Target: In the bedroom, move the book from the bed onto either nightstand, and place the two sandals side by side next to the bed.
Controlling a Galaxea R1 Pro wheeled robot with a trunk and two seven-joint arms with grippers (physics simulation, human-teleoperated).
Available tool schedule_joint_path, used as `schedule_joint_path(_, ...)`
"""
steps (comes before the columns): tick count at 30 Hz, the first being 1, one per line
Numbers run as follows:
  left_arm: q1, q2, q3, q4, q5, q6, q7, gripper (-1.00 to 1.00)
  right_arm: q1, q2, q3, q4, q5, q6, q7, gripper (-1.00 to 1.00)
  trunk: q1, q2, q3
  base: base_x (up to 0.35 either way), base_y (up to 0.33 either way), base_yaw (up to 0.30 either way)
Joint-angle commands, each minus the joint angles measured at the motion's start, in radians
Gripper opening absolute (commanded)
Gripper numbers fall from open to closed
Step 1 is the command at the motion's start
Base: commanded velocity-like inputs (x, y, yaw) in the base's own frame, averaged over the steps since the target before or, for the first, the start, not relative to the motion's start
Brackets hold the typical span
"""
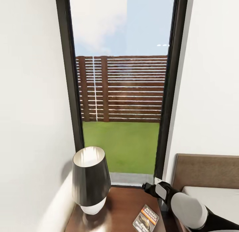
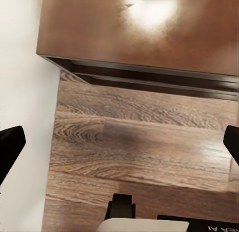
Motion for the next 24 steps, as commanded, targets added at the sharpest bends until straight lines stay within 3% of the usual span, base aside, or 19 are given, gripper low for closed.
schedule_joint_path(1,0.000,0.001,-0.008,-0.003,0.008,0.006,0.006,1.00,0.004,0.001,-0.008,-0.002,0.020,0.003,-0.002,1.00,-0.004,0.006,0.002,0.000,0.000,0.000)
schedule_joint_path(11,0.022,0.002,-0.006,-0.003,0.010,-0.005,0.006,1.00,0.031,0.002,-0.006,0.007,0.070,-0.039,-0.010,1.00,-0.042,0.076,0.033,0.000,0.000,0.000)
schedule_joint_path(24,0.078,0.008,-0.004,0.023,0.012,-0.120,0.006,1.00,0.095,-0.002,-0.006,0.024,0.081,-0.089,-0.013,1.00,-0.092,0.167,0.074,0.000,0.000,0.000)
